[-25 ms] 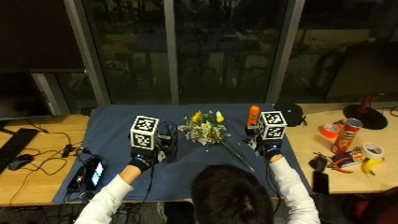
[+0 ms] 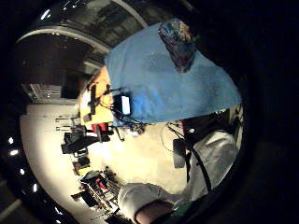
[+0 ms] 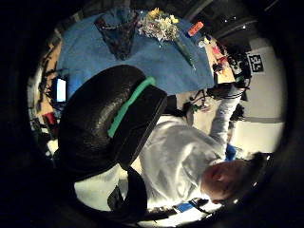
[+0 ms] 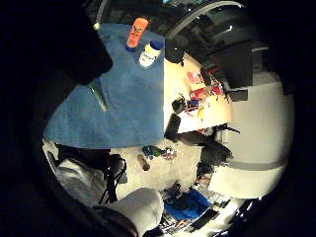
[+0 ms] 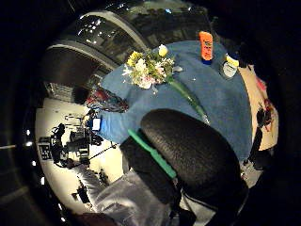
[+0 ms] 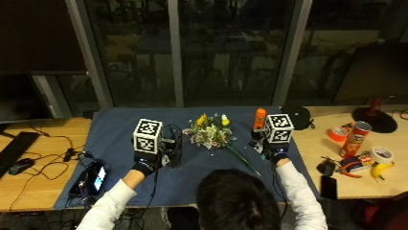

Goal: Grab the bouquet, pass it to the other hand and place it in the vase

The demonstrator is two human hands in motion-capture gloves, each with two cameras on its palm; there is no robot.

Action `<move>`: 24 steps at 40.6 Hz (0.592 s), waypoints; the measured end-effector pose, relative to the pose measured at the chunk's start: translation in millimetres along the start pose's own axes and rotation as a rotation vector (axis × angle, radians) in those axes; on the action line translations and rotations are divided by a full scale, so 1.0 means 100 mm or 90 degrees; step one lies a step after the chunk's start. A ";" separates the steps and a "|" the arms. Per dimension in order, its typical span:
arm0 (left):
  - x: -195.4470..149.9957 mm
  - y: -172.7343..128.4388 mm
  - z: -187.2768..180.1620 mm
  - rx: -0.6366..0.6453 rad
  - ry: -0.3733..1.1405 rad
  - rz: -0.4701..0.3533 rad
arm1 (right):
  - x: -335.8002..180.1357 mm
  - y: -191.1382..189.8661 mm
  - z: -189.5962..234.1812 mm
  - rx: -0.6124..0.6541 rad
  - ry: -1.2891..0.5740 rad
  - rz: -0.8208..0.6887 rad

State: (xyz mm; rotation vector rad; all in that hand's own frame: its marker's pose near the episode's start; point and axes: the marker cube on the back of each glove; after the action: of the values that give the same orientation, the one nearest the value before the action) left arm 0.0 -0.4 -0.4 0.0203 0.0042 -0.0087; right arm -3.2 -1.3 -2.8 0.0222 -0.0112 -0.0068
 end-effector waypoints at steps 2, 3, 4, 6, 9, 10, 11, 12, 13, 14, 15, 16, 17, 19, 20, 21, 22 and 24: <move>0.00 0.00 -0.01 0.020 -0.004 -0.002 | -0.02 -0.02 0.00 0.008 -0.004 -0.004; 0.00 -0.01 -0.02 0.032 -0.007 -0.002 | -0.03 -0.03 0.00 0.011 -0.006 -0.006; 0.00 -0.01 -0.03 0.045 -0.010 -0.003 | -0.04 -0.04 0.00 0.014 -0.006 -0.008; 0.01 -0.02 -0.03 0.066 -0.012 -0.004 | -0.06 -0.04 -0.01 0.019 -0.006 -0.013; 0.03 -0.04 -0.04 0.071 -0.010 -0.002 | -0.12 -0.01 -0.04 0.019 -0.007 -0.020; 0.04 -0.04 -0.03 0.066 -0.009 0.000 | -0.13 0.00 -0.05 0.018 -0.009 -0.023; 0.05 -0.06 -0.01 0.060 -0.007 0.002 | -0.15 0.01 -0.06 0.016 -0.012 -0.026; 0.06 -0.08 0.01 0.053 -0.003 0.006 | -0.16 0.01 -0.06 0.014 -0.016 -0.028; 0.08 -0.10 0.04 0.047 0.001 0.010 | -0.17 0.01 -0.05 0.010 -0.022 -0.031; 0.10 -0.13 0.07 0.042 0.007 0.016 | -0.17 0.00 -0.05 0.005 -0.028 -0.031; 0.13 -0.17 0.11 0.040 0.015 0.024 | -0.18 -0.01 -0.05 -0.002 -0.034 -0.030; 0.17 -0.20 0.14 0.040 0.026 0.035 | -0.19 -0.01 -0.05 -0.013 -0.041 -0.026; 0.21 -0.24 0.18 0.041 0.038 0.049 | -0.19 -0.01 -0.06 -0.028 -0.048 -0.019; 0.31 -0.32 0.23 0.045 0.065 0.077 | -0.20 -0.02 -0.08 -0.058 -0.067 -0.007; 0.36 -0.36 0.25 0.046 0.075 0.090 | -0.20 -0.03 -0.09 -0.067 -0.078 -0.002; 0.42 -0.39 0.27 0.048 0.083 0.102 | -0.21 -0.05 -0.10 -0.072 -0.089 0.003; 0.49 -0.43 0.28 0.051 0.089 0.114 | -0.22 -0.07 -0.11 -0.074 -0.100 0.010; 0.65 -0.51 0.31 0.063 0.092 0.137 | -0.25 -0.13 -0.13 -0.073 -0.110 0.033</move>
State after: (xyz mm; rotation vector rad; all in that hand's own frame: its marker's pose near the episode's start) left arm 64.3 -52.5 29.0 0.1209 0.1467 0.2080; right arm -27.7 -14.0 -16.2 -0.0932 -0.1839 0.0424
